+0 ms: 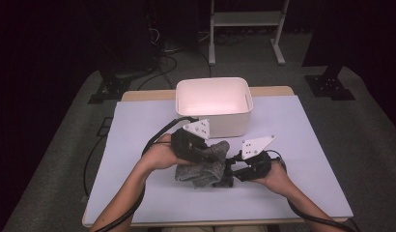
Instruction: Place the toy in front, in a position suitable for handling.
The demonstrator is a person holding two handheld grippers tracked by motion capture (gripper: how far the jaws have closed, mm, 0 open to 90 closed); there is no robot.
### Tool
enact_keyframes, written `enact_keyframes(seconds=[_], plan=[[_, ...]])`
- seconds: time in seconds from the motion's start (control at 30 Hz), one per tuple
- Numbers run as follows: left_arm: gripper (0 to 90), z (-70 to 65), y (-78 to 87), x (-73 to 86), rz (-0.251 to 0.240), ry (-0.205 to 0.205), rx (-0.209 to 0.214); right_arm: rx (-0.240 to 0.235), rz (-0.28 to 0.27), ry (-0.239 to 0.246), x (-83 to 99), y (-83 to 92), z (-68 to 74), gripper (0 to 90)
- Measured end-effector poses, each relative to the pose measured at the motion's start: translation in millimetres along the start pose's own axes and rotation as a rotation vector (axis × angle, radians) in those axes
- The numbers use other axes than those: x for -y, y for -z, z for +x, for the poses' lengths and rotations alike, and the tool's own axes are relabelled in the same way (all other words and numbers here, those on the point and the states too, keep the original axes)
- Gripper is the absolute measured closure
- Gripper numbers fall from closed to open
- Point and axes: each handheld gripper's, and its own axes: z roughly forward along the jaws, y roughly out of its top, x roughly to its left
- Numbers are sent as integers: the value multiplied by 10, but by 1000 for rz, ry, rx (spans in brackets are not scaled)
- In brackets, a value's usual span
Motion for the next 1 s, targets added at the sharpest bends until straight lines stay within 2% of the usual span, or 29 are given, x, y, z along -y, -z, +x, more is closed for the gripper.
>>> enact_keyframes(seconds=[0.17,0.3,0.63,0.9,1.0], plan=[[770,24,-32,83,-15,24,8,1,6,-12,25,48,-21,602],[769,23,-59,75,-14,15,14,1,21,-12,32,80,-20,602],[768,45,-92,115,-34,27,24,6,56,-15,60,156,-30,605],[768,44,-127,62,-32,19,25,-3,100,-31,19,172,-55,599],[768,41,-153,37,-39,14,31,1,99,-29,-17,170,-59,591]])
